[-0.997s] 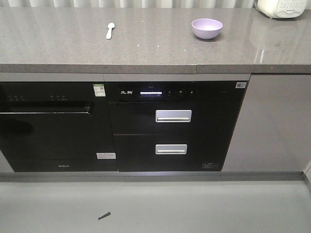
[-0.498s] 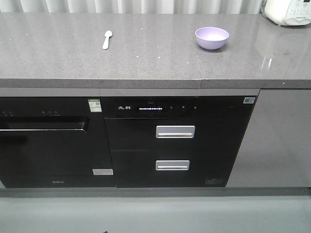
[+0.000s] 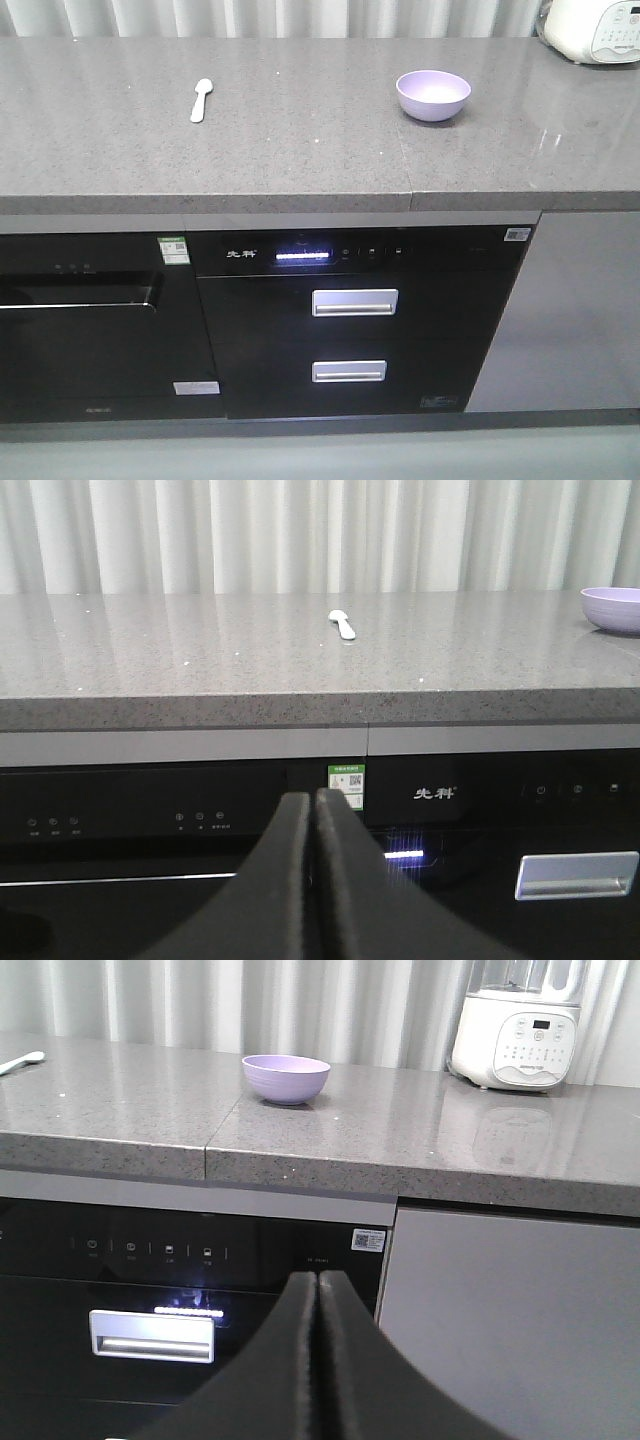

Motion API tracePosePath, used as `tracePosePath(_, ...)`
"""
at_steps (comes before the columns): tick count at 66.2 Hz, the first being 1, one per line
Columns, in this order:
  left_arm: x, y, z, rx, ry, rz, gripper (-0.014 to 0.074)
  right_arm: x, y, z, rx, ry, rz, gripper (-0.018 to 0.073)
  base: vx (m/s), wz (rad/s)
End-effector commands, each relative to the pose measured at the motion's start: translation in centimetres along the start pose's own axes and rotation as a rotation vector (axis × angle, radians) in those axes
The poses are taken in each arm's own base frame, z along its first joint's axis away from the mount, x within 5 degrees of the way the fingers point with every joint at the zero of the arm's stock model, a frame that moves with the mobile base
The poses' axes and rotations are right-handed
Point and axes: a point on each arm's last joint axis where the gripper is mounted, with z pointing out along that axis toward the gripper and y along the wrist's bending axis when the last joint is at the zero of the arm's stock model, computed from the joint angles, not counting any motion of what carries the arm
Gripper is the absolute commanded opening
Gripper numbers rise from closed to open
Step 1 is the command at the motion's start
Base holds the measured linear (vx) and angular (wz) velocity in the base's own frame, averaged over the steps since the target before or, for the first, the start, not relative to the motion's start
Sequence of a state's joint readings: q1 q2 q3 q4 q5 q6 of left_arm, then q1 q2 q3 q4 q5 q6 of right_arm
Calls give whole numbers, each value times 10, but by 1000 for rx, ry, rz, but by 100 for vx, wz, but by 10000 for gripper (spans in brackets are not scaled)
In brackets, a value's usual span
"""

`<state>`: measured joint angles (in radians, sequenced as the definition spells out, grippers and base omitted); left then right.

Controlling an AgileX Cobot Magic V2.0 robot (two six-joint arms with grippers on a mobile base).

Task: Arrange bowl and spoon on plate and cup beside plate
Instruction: 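Drive the base toward the counter holding the spoon and bowl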

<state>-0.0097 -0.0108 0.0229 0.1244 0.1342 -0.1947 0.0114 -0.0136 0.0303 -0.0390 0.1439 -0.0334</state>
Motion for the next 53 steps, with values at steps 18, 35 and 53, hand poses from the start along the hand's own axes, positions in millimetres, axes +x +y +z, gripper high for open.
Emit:
tracePosePath(18,-13,-2,-3,20,-98,-14,-6,-5,0,0,8,-71,-9,-11,15,-3)
tracePosePath(35,-13,-2,-3,20,-98,-14,-6,-5,0,0,8,-71,-9,-11,14,2)
tracePosePath(53,-13,-2,-3,20,-98,-14,-6,-5,0,0,8,-71,-9,-11,13,4)
